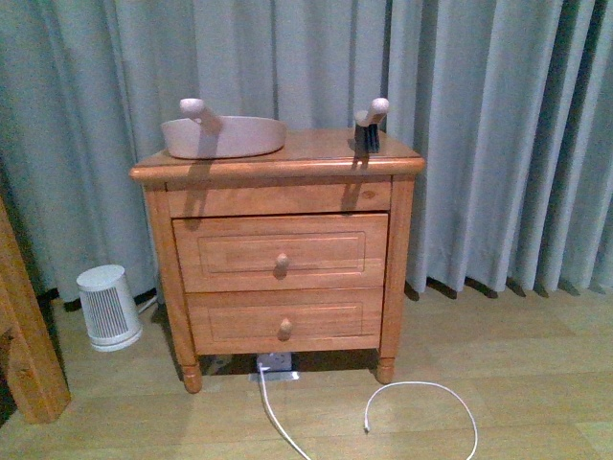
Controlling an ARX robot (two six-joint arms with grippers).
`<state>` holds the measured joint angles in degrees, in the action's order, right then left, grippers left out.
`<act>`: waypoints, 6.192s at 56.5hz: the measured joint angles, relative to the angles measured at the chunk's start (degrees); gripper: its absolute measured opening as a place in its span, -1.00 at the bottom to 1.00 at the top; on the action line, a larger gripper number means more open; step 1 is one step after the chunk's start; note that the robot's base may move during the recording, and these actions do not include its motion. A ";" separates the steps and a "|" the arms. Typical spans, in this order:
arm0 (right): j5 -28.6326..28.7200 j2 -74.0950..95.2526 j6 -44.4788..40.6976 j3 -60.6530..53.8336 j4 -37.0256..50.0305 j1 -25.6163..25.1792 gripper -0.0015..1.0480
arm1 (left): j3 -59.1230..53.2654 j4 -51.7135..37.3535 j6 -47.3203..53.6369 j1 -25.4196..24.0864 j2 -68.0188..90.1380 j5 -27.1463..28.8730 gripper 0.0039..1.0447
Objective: Clean up trash
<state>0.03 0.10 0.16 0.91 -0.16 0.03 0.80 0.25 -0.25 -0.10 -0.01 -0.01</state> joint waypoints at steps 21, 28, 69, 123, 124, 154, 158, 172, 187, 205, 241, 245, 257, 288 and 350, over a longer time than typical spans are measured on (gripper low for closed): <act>0.00 0.00 -0.02 0.00 0.00 0.00 0.86 | 0.00 0.00 0.00 0.00 0.00 0.00 0.86; 0.02 0.00 -0.02 0.00 0.00 0.00 0.86 | 0.00 0.00 0.00 0.00 0.00 0.00 0.86; 0.00 0.00 -0.02 0.00 0.00 0.00 0.86 | 0.00 0.00 0.00 0.00 0.00 0.00 0.86; 0.02 0.00 -0.02 0.00 0.00 0.00 0.86 | 0.00 0.00 0.00 0.00 0.00 -0.07 0.86; 0.00 0.00 -0.02 0.00 0.00 0.00 0.86 | 0.00 0.00 0.00 0.00 0.00 -0.02 0.86; 0.02 0.02 -0.02 0.00 0.00 0.00 0.86 | 0.00 0.00 0.00 0.00 0.00 0.02 0.86; 0.00 0.02 0.00 0.00 0.00 0.00 0.86 | 0.00 0.00 0.00 0.00 0.00 0.00 0.86; 0.00 0.00 0.00 0.00 0.00 0.00 0.86 | 0.00 0.00 0.00 0.00 0.00 0.00 0.86; 0.00 0.00 -0.02 0.00 0.00 0.00 0.86 | 0.00 0.00 0.00 0.00 0.00 0.00 0.86; 0.02 0.00 0.00 0.00 0.00 0.00 0.86 | 0.02 0.07 -0.04 -0.02 0.07 -0.24 0.86; 0.00 0.00 -0.02 0.00 0.00 0.00 0.86 | 58.88 20.02 -12.48 7.69 71.69 0.81 0.86; 0.00 0.00 -0.02 0.00 0.00 0.00 0.86 | 67.65 21.44 -12.90 11.19 79.62 4.31 0.86; 0.00 0.00 -0.02 0.00 0.00 0.00 0.86 | 77.05 23.43 -13.35 16.13 92.13 8.55 0.86; 0.00 0.00 -0.02 0.00 0.00 0.00 0.86 | 78.38 20.59 -9.22 18.21 102.51 11.23 0.86; 0.00 0.00 -0.02 0.00 0.00 0.00 0.86 | 80.98 19.43 -3.89 17.59 111.49 11.61 0.41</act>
<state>0.03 0.10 0.14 0.91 -0.16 0.03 81.78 19.68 -4.14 17.50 111.48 11.60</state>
